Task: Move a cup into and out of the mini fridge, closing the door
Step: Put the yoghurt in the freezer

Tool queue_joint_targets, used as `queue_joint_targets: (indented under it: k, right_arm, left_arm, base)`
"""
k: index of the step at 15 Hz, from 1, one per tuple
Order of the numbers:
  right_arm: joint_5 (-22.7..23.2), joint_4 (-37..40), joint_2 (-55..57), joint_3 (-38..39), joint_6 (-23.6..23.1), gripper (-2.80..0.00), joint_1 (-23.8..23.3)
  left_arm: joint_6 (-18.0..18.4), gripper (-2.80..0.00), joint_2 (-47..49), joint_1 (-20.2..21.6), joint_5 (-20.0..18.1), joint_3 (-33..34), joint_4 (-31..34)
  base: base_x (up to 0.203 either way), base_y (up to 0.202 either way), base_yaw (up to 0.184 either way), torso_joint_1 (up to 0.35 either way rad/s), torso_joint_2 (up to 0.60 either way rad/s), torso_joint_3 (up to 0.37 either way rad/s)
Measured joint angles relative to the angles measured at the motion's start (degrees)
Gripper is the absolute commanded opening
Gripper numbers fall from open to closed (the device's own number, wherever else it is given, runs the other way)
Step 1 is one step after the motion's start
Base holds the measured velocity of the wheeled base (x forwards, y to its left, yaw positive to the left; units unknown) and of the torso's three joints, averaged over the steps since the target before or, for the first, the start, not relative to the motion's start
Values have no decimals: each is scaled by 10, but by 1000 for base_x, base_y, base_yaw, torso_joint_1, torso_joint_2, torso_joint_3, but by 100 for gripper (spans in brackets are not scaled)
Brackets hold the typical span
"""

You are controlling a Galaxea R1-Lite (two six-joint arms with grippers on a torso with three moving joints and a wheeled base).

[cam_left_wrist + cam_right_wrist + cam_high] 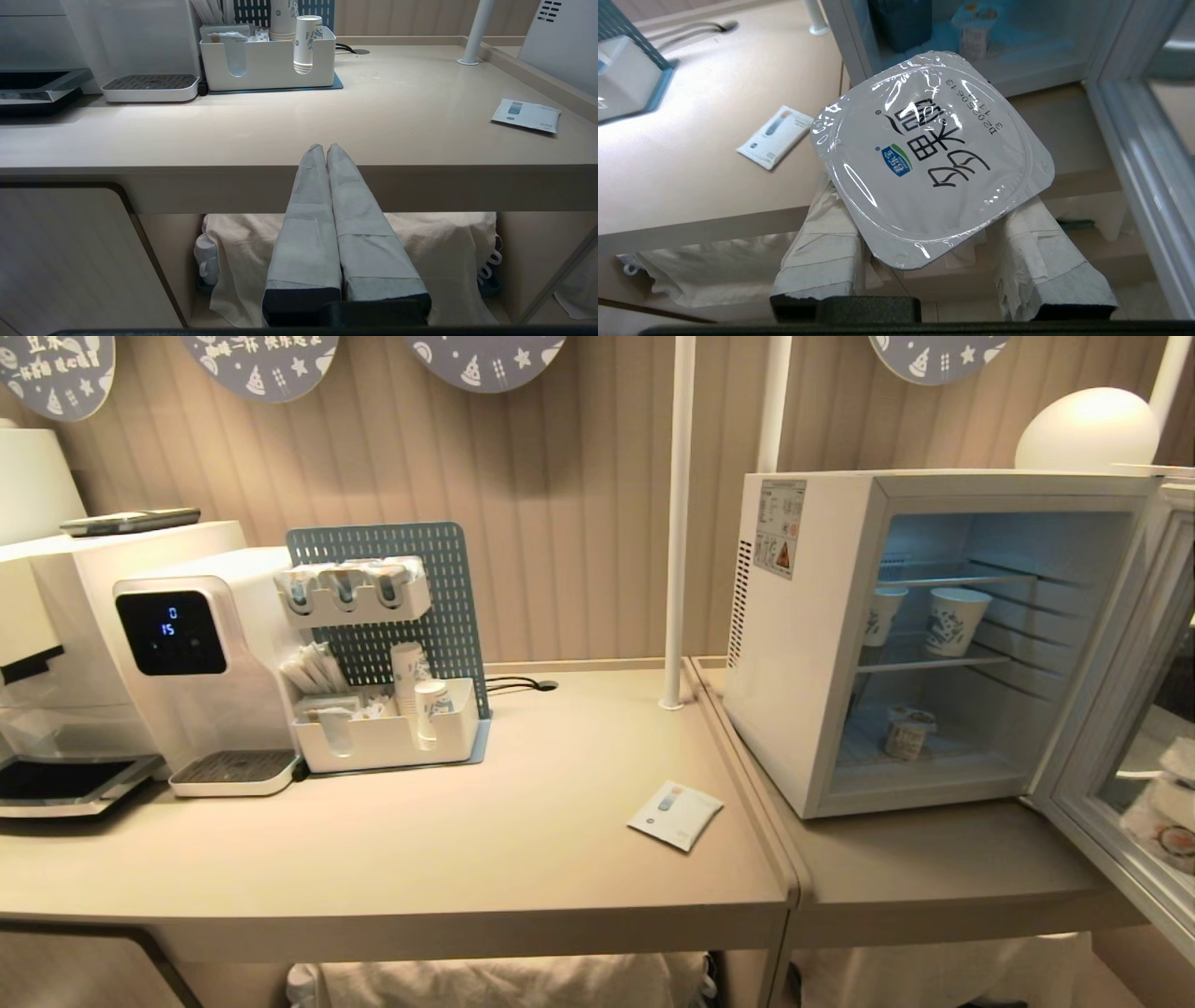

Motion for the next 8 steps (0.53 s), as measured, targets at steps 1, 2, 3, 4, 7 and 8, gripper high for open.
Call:
queue_joint_targets:
  k: [1, 2, 3, 4, 7, 8]
  right_arm:
    - [3, -32, 61, -3, 3, -280, -2]
    - [8, -69, 121, -5, 5, -280, -5]
    - [16, -107, 176, -7, 6, -280, -10]
    - [29, -154, 233, -9, 7, -280, -17]
    - [67, -302, 392, -20, 5, -280, -38]
    - [74, -344, 442, -32, 3, -280, -44]
  left_arm:
    - [0, -280, 0, 0, 0, 0, 0]
    - [0, -280, 0, 0, 0, 0, 0]
    - [0, -280, 0, 0, 0, 0, 0]
    - [-1, -280, 0, 0, 0, 0, 0]
    - [-1, -280, 0, 0, 0, 0, 0]
    - [-1, -280, 0, 0, 0, 0, 0]
  base:
    - [0, 0, 0, 0, 0, 0]
    - [0, 0, 0, 0, 0, 0]
    - [0, 0, 0, 0, 0, 0]
    - [0, 0, 0, 0, 0, 0]
    - [0, 0, 0, 0, 0, 0]
    - [0, 0, 0, 0, 0, 0]
